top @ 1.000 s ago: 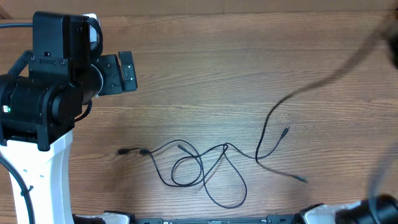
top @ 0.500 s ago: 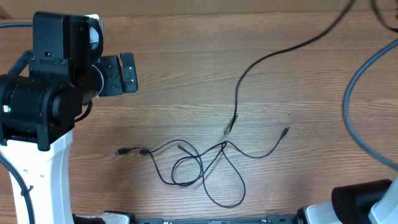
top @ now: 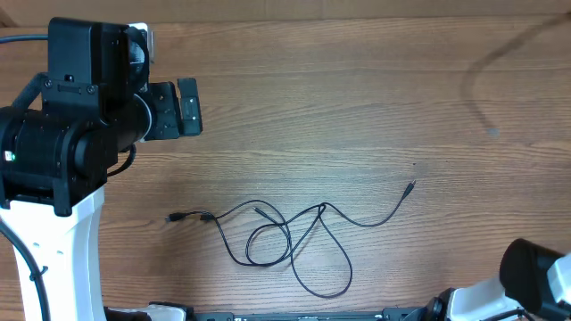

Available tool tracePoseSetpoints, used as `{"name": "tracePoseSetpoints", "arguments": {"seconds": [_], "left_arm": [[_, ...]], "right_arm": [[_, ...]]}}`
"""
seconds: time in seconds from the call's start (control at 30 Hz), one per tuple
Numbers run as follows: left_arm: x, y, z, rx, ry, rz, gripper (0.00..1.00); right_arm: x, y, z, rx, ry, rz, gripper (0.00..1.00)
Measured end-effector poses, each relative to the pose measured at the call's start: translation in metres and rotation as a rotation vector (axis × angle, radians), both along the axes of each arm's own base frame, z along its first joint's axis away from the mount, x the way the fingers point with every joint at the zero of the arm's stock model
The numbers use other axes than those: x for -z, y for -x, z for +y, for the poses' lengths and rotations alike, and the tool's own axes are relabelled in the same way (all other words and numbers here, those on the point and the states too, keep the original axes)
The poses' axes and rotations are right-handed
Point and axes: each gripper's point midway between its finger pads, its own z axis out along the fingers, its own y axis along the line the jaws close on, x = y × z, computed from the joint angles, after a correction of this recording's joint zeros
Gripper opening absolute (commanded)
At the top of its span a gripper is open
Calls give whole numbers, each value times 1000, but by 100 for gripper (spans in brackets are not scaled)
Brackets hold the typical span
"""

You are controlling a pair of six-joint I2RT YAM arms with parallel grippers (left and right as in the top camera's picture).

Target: Untangle cables

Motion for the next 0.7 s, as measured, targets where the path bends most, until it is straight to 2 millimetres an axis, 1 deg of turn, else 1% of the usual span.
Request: {"name": "tracePoseSetpoints", "arguments": {"seconds": [0.07,0.17,0.23,0.3,0.4,0.43,0.5,0.53,0.6,0.63,0.7], "left_arm": [[-1,-1,-2,6,7,-3,100],[-1,-1,-3,26,1,-5,100],[0,0,-3,35,-7,0,100],[1,1,-3,41,-12,4,100],[4,5,-2,47,-19,23,100],[5,7,-2,49,-22,34,100],[9,12,-2,52,-24,56,100],[9,13,-1,54,-26,60,100],[10,13,-2,56,-25,63,100],[10,13,-2,57,-25,64,100],[10,13,-2,57,-25,64,100]], "right_arm": [[16,-13,-18,37,-1,53,4],[29,-25,-31,60,2,89,4],[36,-34,-37,66,-1,108,4],[41,-38,-38,66,-5,121,4],[69,-50,-44,61,-51,218,4],[84,-56,-47,57,-83,258,4],[122,-71,-54,41,-183,349,4],[148,-81,-59,34,-250,408,4],[194,-97,-63,12,-360,504,4],[219,-107,-62,-14,-416,555,4],[253,-124,-58,-76,-489,615,4]]}}
